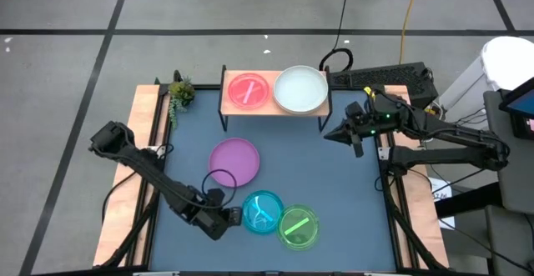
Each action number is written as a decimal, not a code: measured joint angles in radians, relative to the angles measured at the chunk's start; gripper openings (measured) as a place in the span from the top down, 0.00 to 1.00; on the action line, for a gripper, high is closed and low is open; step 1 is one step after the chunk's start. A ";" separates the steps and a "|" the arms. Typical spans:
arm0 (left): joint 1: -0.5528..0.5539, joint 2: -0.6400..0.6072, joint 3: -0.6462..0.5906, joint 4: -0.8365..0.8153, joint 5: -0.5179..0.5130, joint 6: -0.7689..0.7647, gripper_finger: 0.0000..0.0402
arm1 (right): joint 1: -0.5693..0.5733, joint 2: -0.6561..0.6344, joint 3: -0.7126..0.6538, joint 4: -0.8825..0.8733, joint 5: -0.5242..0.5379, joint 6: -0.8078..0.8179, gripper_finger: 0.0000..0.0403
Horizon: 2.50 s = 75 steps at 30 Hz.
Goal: Place and stack plates onto a shelf
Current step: Stack the blue plate on top of the pink plate on the shelf
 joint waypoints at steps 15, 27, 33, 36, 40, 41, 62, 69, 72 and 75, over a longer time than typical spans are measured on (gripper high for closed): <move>0.015 0.124 -0.001 0.061 -0.131 0.062 0.34 | 0.029 -0.003 0.000 0.000 0.002 -0.005 1.00; 0.015 0.192 0.002 0.151 -0.191 -0.005 0.43 | 0.045 -0.002 0.000 0.000 0.003 -0.017 1.00; 0.025 0.199 -0.002 0.215 -0.255 0.016 0.51 | 0.045 -0.002 0.000 0.000 0.002 -0.015 1.00; 0.033 0.199 -0.002 0.232 -0.258 0.002 0.55 | 0.045 -0.002 0.000 0.000 0.002 -0.016 1.00; 0.044 0.198 -0.002 0.213 -0.249 0.007 0.60 | 0.045 -0.002 0.000 0.000 0.002 -0.016 1.00; 0.046 0.198 -0.002 0.205 -0.248 0.008 0.61 | 0.045 -0.002 0.000 0.000 0.002 -0.016 1.00; 0.074 0.196 -0.001 0.138 -0.234 0.048 0.99 | 0.045 -0.002 0.000 -0.001 0.004 -0.042 1.00; 0.072 0.163 0.000 0.149 -0.235 0.052 0.99 | 0.044 -0.002 0.000 -0.005 0.005 -0.043 1.00; 0.072 0.128 0.000 0.111 -0.236 0.056 1.00 | 0.044 -0.003 0.000 -0.007 0.005 -0.043 1.00; 0.072 0.071 0.000 0.057 -0.253 0.057 1.00 | 0.044 -0.003 -0.001 -0.007 0.006 -0.043 1.00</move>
